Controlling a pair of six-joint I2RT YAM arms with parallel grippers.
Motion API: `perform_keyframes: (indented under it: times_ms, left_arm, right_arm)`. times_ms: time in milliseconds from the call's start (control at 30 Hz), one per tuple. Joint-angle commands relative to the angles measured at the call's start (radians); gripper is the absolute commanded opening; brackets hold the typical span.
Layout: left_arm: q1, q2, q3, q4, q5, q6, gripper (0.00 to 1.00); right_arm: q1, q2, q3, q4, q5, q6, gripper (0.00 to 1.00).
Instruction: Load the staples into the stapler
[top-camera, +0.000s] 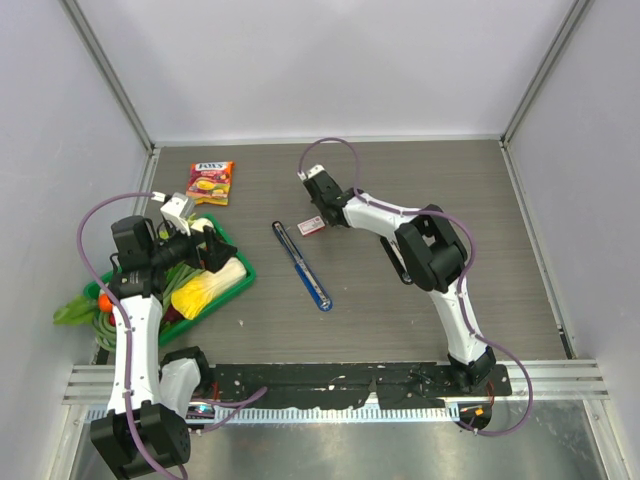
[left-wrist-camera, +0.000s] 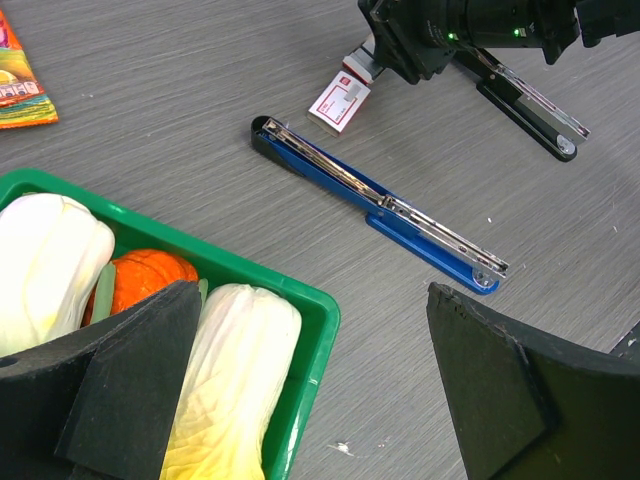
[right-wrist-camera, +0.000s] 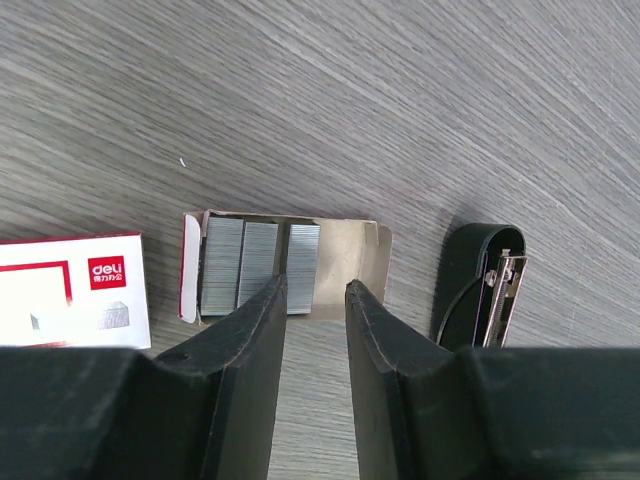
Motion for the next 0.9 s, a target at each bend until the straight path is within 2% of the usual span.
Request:
perform_keyframes:
  times_ms: [0, 167, 367, 700, 867]
  left_arm:
    - [0.009, -0.007, 0.002, 0.041, 0.022, -0.009, 1.0]
    - [0.01, -0.007, 0.0, 0.041, 0.022, -0.008, 1.0]
    - [0.013, -0.007, 0.0, 0.044, 0.022, -0.009, 1.0]
    - [0.017, -0.007, -0.002, 0.044, 0.023, -0.009, 1.0]
    - [0.017, -0.007, -0.002, 0.044, 0.023, -0.008, 1.0]
  right_arm:
    - [-0.006, -0.007, 0.012, -0.007, -0.059, 0.034, 0.36]
    - [-0.074, -0.032, 0.006, -0.022, -0.206, 0.13, 0.36]
    - [-0.103, -0.035, 0.001, -0.021, -0.324, 0.143, 0.36]
    - [-0.131, -0.004, 0.003, -0.039, -0.414, 0.143, 0.35]
    - [-0.135, -0.007, -0.009, -0.028, -0.431, 0.146, 0.29]
